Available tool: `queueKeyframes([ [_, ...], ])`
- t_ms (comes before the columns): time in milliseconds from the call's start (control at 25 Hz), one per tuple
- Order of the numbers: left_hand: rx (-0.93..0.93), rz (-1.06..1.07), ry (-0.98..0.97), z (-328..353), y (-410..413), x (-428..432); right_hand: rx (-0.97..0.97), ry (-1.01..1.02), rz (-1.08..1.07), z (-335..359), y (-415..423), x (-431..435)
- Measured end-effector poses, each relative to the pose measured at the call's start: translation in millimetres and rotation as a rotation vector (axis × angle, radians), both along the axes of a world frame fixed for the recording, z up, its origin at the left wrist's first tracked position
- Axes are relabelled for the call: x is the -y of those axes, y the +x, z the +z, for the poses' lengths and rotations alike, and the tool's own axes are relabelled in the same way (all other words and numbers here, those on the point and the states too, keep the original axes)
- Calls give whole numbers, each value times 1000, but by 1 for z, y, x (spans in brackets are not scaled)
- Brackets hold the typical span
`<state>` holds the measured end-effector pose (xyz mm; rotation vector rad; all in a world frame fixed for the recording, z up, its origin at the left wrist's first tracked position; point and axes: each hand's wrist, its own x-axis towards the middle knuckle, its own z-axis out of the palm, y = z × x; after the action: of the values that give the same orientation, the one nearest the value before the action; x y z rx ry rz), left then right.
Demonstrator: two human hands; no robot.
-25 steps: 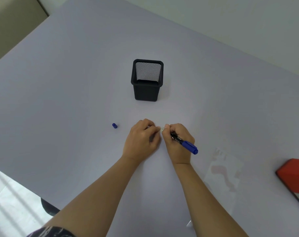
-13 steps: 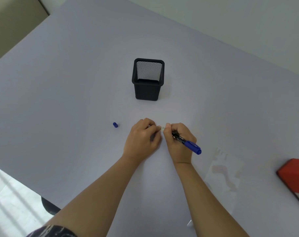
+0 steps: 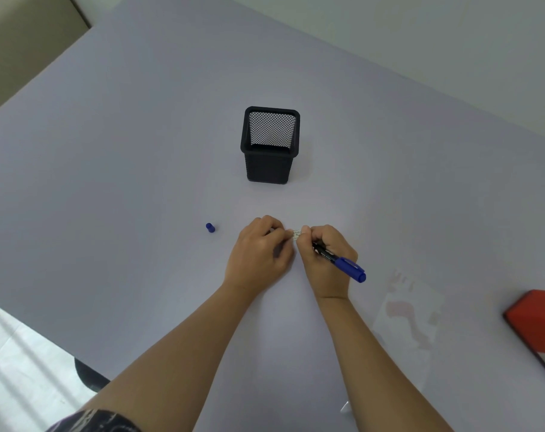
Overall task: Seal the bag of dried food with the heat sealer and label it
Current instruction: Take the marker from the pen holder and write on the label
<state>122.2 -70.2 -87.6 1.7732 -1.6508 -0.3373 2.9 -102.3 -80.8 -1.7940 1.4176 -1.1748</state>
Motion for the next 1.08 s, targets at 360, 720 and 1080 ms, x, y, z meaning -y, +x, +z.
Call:
queueKeyframes([
  [360,-3,-2,-1,0,0,0,11,31,-39,0,1,0],
  [720,-4,-7,9,1,1,0,29,-12,-19,-1,0,1],
  [1080,-7,-8,21,2,1,-1,38,-19,-29,0,0,1],
])
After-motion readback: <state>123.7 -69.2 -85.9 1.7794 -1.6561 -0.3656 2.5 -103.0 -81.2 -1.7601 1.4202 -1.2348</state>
